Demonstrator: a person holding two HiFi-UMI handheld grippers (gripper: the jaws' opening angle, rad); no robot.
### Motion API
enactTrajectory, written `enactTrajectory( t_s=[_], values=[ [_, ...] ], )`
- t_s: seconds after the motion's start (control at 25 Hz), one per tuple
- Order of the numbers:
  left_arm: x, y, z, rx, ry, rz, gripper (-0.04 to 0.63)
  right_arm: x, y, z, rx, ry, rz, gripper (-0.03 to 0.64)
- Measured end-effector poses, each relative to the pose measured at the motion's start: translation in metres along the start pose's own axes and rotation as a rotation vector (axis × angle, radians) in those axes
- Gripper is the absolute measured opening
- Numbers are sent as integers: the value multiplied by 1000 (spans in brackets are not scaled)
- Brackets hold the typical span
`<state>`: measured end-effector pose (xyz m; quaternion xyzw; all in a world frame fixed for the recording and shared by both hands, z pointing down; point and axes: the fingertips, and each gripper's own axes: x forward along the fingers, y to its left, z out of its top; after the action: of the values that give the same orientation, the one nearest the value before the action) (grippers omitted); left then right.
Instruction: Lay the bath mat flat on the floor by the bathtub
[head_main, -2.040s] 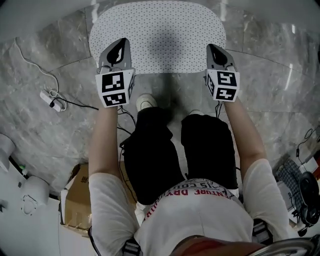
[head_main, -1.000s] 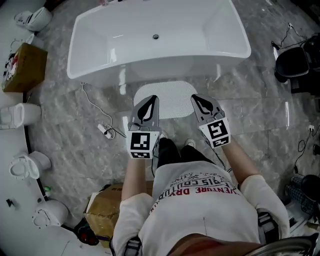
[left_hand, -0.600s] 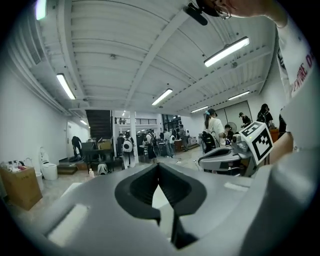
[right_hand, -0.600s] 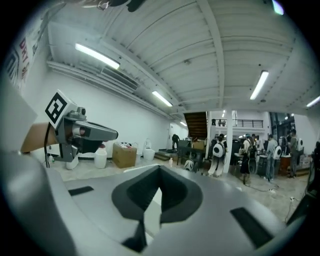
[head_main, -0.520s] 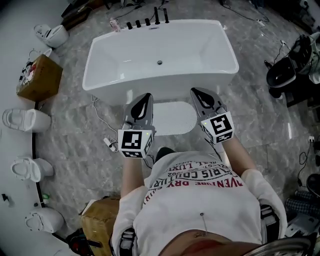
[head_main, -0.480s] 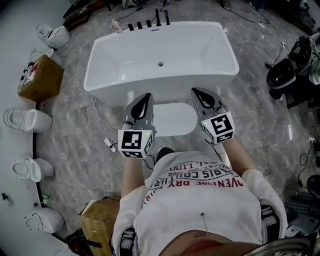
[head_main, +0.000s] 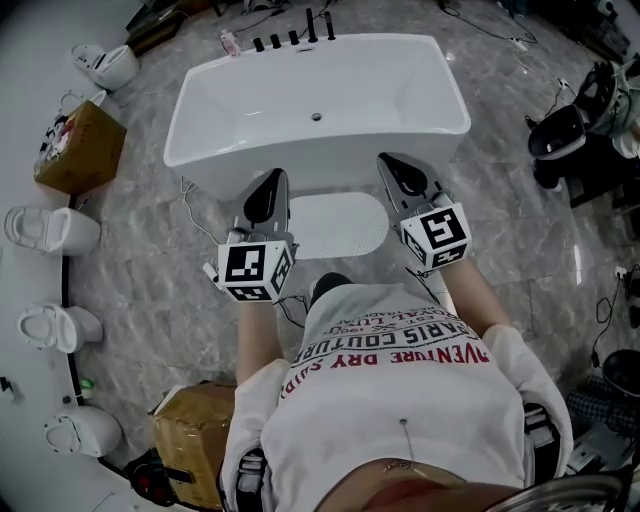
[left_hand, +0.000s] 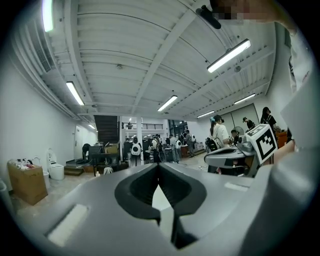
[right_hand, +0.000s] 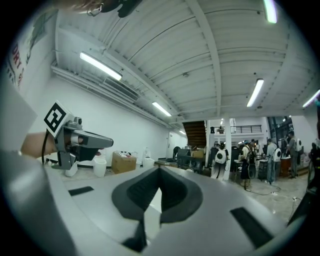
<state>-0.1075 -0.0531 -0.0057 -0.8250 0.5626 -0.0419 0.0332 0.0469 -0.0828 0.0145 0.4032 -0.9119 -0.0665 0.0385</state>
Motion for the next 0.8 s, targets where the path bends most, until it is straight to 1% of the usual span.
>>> enactTrajectory(
  t_s=[0.12,0.24,0.48,0.64,0.8],
  values=[
    [-1,-6,-3,10,8,-11,12,-5,0,-4,16,0,-12,7],
    [-5,-12,-4,24,17,-20,12,-11,2,-4,7,-2,-27,7],
    [-7,-28,-5,20,27,-37,12,-26,1,-7,0,4,-33,7],
    [-13,-26,2,32,28,-55,12,-27,5,-3,12,2,-40,7],
    [-23,-27,11,40,13,-44,12,-39,10,0,15,-6,-40,7]
  ],
)
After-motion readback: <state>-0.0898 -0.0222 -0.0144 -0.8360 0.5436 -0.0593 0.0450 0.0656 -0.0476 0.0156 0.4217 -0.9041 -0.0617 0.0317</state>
